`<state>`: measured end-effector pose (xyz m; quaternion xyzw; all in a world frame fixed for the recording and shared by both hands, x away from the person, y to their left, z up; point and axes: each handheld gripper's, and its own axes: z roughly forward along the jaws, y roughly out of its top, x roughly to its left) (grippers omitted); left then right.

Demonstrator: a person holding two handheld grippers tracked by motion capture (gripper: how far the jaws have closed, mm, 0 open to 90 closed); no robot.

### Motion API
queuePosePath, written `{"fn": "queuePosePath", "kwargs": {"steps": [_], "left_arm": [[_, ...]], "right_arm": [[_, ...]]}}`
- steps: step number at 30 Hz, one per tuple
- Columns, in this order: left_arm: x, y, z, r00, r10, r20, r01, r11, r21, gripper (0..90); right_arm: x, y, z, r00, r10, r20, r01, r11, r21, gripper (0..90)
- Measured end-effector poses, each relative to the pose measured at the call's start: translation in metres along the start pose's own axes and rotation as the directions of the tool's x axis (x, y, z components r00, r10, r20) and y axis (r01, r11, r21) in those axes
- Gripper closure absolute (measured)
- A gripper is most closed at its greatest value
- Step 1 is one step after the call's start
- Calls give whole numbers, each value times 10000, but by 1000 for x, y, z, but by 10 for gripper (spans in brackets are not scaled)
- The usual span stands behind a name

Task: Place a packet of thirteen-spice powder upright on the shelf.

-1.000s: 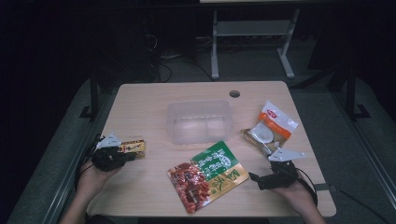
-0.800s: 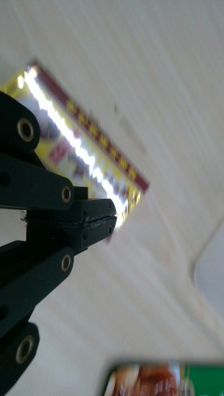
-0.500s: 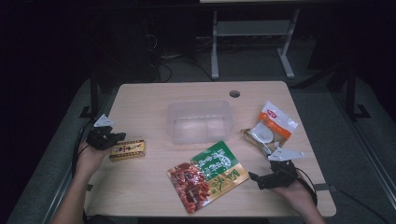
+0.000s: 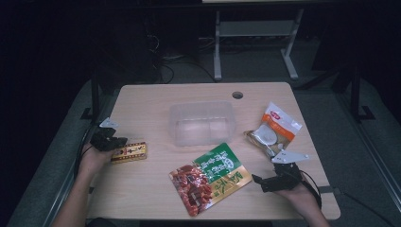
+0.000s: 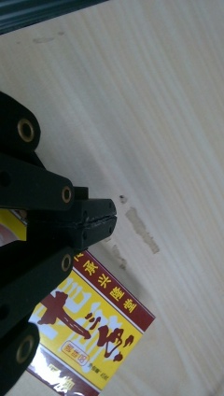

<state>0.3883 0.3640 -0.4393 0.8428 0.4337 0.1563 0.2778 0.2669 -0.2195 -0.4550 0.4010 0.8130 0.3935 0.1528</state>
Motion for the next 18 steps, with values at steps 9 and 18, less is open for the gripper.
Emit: {"fn": "queuePosePath", "kwargs": {"steps": [9,18], "left_arm": [[-18,-18,-11,9975,-15,704,-21,9987,507,896],[-47,-34,-25,9872,-19,1592,-33,9995,323,896]], "right_arm": [[0,0,-1,10000,8,34,-8,10000,-81,6],[0,0,-1,10000,3,37,-3,10000,-78,6]]}}
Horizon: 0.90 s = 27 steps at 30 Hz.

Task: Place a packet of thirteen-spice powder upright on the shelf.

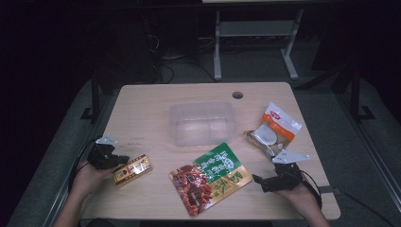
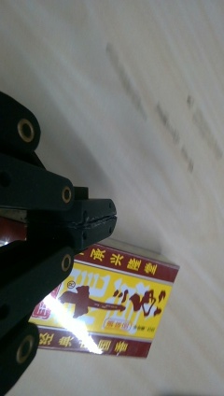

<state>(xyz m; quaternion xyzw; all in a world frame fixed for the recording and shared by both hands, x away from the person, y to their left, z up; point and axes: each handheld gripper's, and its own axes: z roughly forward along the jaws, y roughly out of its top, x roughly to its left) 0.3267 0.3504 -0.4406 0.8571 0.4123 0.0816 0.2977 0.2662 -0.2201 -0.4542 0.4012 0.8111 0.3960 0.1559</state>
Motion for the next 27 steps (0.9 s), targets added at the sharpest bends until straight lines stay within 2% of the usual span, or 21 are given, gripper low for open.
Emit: {"fn": "queuePosePath", "kwargs": {"steps": [4,6,7,8,9,10,11,12,13,14,17,20,22,25,27], "left_arm": [[-11,-2,-4,9999,146,31,-145,9998,-112,895],[-15,-1,-10,9998,151,-102,-155,9991,-403,888],[-17,-1,-13,9998,185,-85,-189,9984,-535,829],[-21,-2,-15,9998,204,-53,-207,9977,-645,829],[-24,-4,-17,9992,337,-200,-351,9967,-726,732],[-27,-6,-19,9985,489,-237,-507,9954,-816,732],[-31,-8,-22,9970,737,-230,-756,9927,-940,593],[-33,-10,-23,9961,846,-267,-870,9906,-1055,593],[-36,-12,-26,9953,959,-153,-970,9892,-1100,553],[-38,-14,-28,9943,1063,-84,-1065,9878,-1136,458],[-42,-19,-28,9906,1361,-144,-1369,9853,-1027,307],[-40,-22,-23,9857,1685,32,-1677,9827,-791,220],[-39,-24,-19,9825,1842,290,-1818,9808,-711,202],[-37,-24,-13,9762,2127,429,-2104,9762,-525,183],[-35,-25,-10,9766,2095,483,-2077,9774,-400,180]], "right_arm": [[0,0,0,10000,-11,11,11,10000,9,6],[0,0,0,10000,-7,0,7,10000,3,6],[0,0,0,10000,6,-12,-6,10000,1,6],[0,0,0,10000,1,-19,-1,10000,-13,6],[0,0,0,10000,-1,-40,1,10000,13,6],[0,0,0,10000,11,-44,-11,10000,-13,6],[0,0,-1,10000,17,-37,-17,10000,-16,6],[0,0,-1,10000,17,-37,-17,10000,-16,6],[0,0,-1,10000,29,-38,-29,10000,-23,6],[0,0,-1,10000,16,-54,-16,10000,-13,6],[0,0,0,10000,2,-60,-2,10000,-2,6],[1,0,0,10000,5,-81,-5,10000,16,6],[1,0,0,9999,24,-101,-24,10000,18,6],[1,0,0,9999,-1,-120,2,10000,41,6],[1,0,0,9999,6,-135,-5,10000,49,6]]}}
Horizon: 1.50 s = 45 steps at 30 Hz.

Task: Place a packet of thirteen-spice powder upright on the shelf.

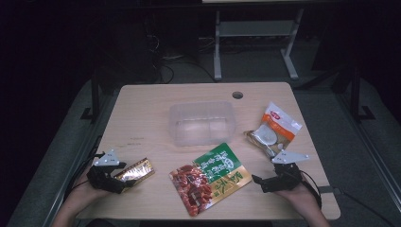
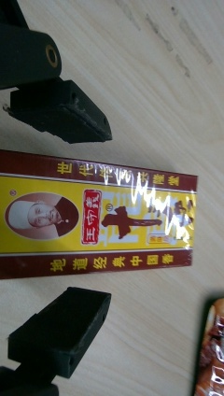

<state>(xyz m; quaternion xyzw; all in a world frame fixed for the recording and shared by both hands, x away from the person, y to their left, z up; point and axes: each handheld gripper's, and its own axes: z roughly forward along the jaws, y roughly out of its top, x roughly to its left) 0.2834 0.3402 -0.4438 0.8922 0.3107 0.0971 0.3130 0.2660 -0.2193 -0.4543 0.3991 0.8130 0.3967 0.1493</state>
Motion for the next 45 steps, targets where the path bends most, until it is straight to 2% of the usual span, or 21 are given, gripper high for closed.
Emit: {"fn": "queuePosePath", "kwargs": {"steps": [9,16,25,29,30,31,33,34,36,37,39,41,45], "left_arm": [[1,-3,7,10000,44,-23,-43,9993,380,204],[-1,-2,10,9998,178,32,-179,9986,495,297],[-4,0,11,10000,78,-8,-78,9982,593,313],[-4,2,12,9996,264,-111,-257,9978,606,318],[-5,3,12,9999,134,-29,-132,9984,547,318],[-4,5,12,9996,259,54,-262,9982,533,318],[-6,7,12,9997,72,218,-81,9990,442,318],[-5,8,12,9995,172,275,-182,9991,388,319],[-6,10,11,9989,71,472,-81,9997,214,318],[-8,12,11,9981,-36,619,34,10000,23,318],[-9,14,11,9973,-78,729,83,9999,-68,318],[-11,18,11,9966,12,827,4,9998,-187,318],[-16,27,12,9940,232,1069,-206,9995,-253,318]], "right_arm": [[0,0,0,10000,4,13,-4,10000,-8,6],[0,0,0,10000,6,1,-6,10000,-16,6],[0,0,-1,10000,29,16,-29,10000,-35,7],[0,0,-1,10000,12,11,-12,10000,-32,7],[0,0,-1,10000,25,9,-25,10000,-23,7],[0,0,-1,10000,25,9,-25,10000,-23,7],[0,0,-1,10000,42,-45,-42,10000,-29,8],[0,0,-2,9999,38,-113,-38,10000,-22,23],[0,1,-3,9995,-137,-277,134,9998,-133,51],[1,3,-4,9980,-422,-476,416,9991,-125,51],[2,4,-4,9976,-493,-491,488,9987,-114,51],[2,7,-6,9938,-849,-712,841,9964,-138,51],[0,13,-8,9901,-1054,-923,1041,9944,-185,55]]}}
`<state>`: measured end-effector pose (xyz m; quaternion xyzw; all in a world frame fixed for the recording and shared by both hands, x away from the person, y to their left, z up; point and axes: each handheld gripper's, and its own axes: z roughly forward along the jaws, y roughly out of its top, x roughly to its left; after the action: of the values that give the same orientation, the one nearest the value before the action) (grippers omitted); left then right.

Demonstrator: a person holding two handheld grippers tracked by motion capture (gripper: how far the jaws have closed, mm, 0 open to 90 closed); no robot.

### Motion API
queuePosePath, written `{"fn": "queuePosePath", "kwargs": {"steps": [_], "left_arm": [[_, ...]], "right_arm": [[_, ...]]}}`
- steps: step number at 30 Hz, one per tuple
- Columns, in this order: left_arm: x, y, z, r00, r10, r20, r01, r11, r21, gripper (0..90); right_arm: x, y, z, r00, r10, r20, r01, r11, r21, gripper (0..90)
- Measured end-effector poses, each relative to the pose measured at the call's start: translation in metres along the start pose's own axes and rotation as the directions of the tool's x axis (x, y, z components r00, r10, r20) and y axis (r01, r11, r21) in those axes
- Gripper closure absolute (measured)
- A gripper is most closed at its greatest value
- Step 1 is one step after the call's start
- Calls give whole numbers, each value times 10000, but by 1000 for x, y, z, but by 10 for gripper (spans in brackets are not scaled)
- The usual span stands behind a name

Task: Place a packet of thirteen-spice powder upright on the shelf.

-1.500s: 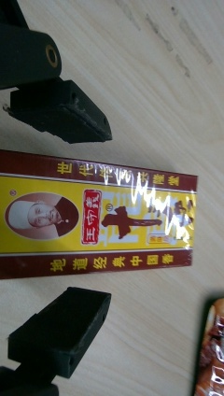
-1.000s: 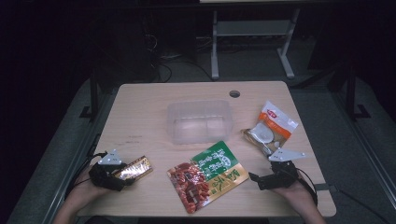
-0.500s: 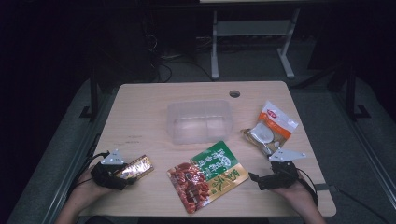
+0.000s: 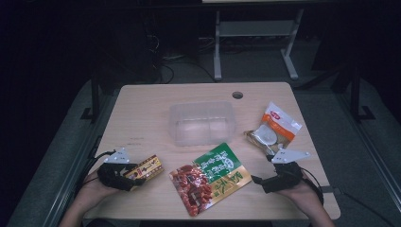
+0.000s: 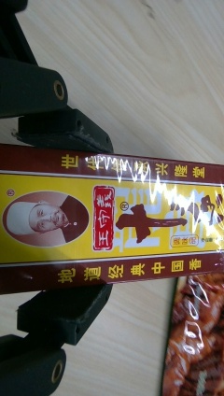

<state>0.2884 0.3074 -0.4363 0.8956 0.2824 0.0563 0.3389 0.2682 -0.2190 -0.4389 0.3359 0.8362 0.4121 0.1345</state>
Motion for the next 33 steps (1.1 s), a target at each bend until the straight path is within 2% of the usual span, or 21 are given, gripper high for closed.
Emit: {"fn": "queuePosePath", "kwargs": {"steps": [3,5,7,9,15,19,21,24,25,26,27,29,33], "left_arm": [[-3,8,3,9997,112,236,-110,9999,-74,318],[-4,14,5,9991,259,342,-257,9996,-74,318],[-6,17,7,9988,190,443,-185,9997,-129,317],[-7,21,8,9978,258,605,-245,9995,-214,317],[-12,38,9,9922,733,1012,-675,9959,-595,317],[-14,46,11,9868,920,1330,-801,9925,-922,317],[-15,51,12,9839,1062,1434,-921,9906,-1016,317],[-19,58,14,9796,1275,1551,-1098,9869,-1180,318],[-20,60,14,9776,1396,1572,-1213,9852,-1208,317],[-22,65,16,9739,1469,1731,-1256,9837,-1283,317],[-22,65,16,9739,1469,1731,-1256,9837,-1283,317],[-24,69,19,9717,1545,1785,-1312,9820,-1359,318],[-28,77,22,9639,1800,1962,-1485,9750,-1651,318]], "right_arm": [[-2,5,-2,9995,-118,-301,112,9998,-172,58],[-5,10,-1,9976,-163,-674,148,9996,-228,64],[-5,11,0,9968,-220,-768,200,9994,-269,65],[-7,15,2,9937,-281,-1088,241,9990,-378,66],[-5,33,10,9746,-851,-2070,740,9954,-608,66],[-1,52,19,9557,-1290,-2644,1115,9905,-803,68],[-1,56,21,9538,-1385,-2667,1238,9897,-715,68],[3,67,29,9366,-1669,-3081,1509,9857,-753,80],[5,73,33,9253,-1830,-3321,1650,9829,-817,81],[7,77,35,9179,-1893,-3488,1705,9818,-842,81],[7,77,35,9179,-1893,-3488,1705,9818,-842,81],[10,84,40,9067,-2030,-3697,1855,9791,-829,81],[12,97,51,8771,-2314,-4208,2067,9728,-1043,82]]}}
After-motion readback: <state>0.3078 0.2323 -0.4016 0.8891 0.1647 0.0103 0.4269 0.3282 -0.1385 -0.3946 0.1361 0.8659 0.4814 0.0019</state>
